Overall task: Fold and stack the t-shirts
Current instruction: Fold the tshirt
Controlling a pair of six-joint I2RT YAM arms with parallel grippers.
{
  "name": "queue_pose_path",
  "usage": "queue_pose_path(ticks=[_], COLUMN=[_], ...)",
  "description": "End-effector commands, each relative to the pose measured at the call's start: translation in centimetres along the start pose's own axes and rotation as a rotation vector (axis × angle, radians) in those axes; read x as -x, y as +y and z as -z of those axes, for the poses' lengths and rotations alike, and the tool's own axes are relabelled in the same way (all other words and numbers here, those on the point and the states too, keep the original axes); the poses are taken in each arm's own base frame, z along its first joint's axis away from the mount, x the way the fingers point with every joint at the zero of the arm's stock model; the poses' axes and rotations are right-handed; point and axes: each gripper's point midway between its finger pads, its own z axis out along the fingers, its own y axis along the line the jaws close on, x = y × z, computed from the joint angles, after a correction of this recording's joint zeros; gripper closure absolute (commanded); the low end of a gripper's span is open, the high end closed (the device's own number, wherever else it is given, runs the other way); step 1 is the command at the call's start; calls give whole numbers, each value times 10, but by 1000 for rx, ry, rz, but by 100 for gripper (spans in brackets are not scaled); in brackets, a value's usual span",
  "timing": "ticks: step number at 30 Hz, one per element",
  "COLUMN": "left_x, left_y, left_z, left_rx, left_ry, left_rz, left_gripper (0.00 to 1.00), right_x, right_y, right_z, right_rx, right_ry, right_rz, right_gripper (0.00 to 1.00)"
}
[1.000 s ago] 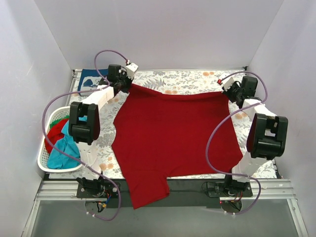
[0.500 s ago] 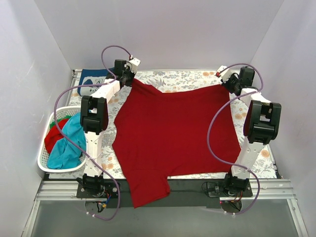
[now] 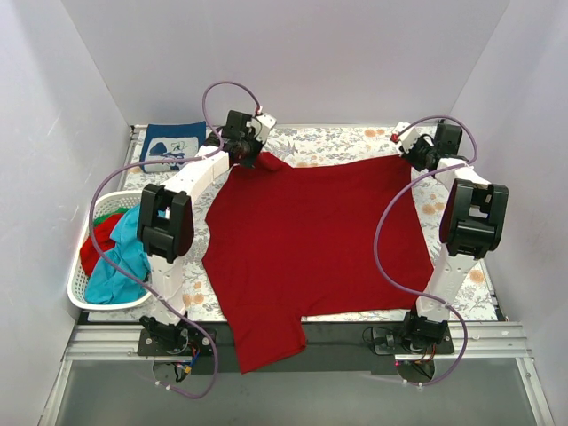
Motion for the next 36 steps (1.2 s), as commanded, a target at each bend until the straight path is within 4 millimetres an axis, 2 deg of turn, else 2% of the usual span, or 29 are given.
queue_pose_path(ticks=[1,2,3,4,9,10,15,17,21,22,23,28,33,36], left_x=[-6,-11,-5,-17,-32,-29,-46,-51,-68,-78,-82,-107,-130,-138], left_y=[-13,-19,-26,-33,-45,-51,-64,-75,-94,-100,-105,-119,-125,-121], left_z=[56,61,75,79,108,119,136,143,147,149,151,157,156,153], left_rx=[30,26,22,1,-47,-82,-152,-210,-275,-294,-311,-353,-377,-349], left_ry=[53,63,44,82,132,118,149,156,214,246,256,330,394,414], left_rz=[28,11,0,-2,15,10,-18,-15,-16,-15,-9,-17,-17,-20], left_gripper=[100,100,100,100,100,100,100,100,100,100,100,100,100,100], right_x=[24,24,22,23,19,18,9,4,-3,-3,-10,-22,-35,-42], right_y=[-18,-20,-16,-17,-16,-15,-5,6,25,27,38,54,66,67], right_z=[21,25,26,29,40,42,53,57,63,67,68,75,74,73], right_rx=[-3,-3,10,13,35,41,68,90,132,132,153,186,221,230], right_ry=[-62,-63,-60,-70,-76,-74,-62,-54,-47,-45,-36,-14,14,39], right_rz=[71,73,74,83,100,102,135,155,197,214,212,262,278,276], right_gripper=[99,99,99,99,99,99,99,99,99,99,99,99,99,99])
